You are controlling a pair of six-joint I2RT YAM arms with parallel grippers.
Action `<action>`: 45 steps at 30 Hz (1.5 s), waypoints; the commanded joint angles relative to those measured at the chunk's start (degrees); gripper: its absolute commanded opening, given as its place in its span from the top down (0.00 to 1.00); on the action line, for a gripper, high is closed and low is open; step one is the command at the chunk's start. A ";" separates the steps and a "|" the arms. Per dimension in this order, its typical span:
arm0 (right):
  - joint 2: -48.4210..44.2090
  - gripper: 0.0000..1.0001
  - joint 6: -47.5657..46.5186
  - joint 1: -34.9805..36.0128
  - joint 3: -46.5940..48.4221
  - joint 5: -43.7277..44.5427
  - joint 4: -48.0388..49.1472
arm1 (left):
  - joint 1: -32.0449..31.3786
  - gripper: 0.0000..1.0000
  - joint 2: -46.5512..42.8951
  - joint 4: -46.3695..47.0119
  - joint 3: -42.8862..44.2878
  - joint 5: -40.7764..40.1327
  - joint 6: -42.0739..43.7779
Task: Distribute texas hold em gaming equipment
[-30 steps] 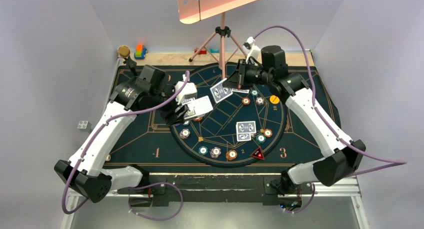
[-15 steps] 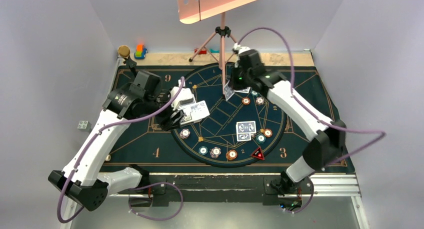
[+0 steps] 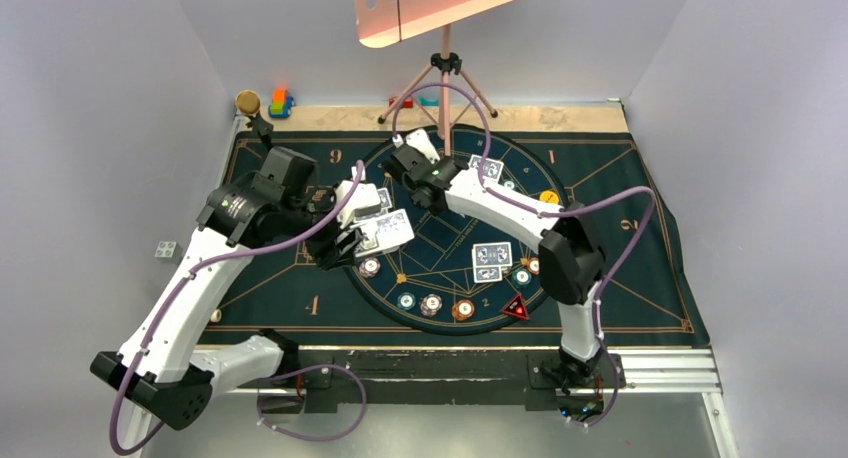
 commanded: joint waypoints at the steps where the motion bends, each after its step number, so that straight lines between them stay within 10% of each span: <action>1: 3.83 1.00 0.48 0.08 3.68 14.18 -4.28 | 0.27 1.00 -1.00 -0.26 0.74 1.56 1.25; 31: 19.96 0.88 4.88 0.62 14.26 -9.33 1.41 | 0.27 1.00 0.19 -2.65 2.11 2.54 2.56; 34: 20.51 0.73 5.18 0.54 15.63 -13.09 2.32 | 0.27 1.00 0.11 -2.68 2.11 2.14 2.55; 38: 20.63 0.27 5.19 0.51 16.84 -13.60 2.25 | 0.29 1.00 0.08 -2.71 2.12 1.99 3.01; 45: 14.49 0.20 6.88 -2.17 14.65 -18.12 3.89 | 0.27 1.00 0.27 -2.04 1.51 2.09 3.04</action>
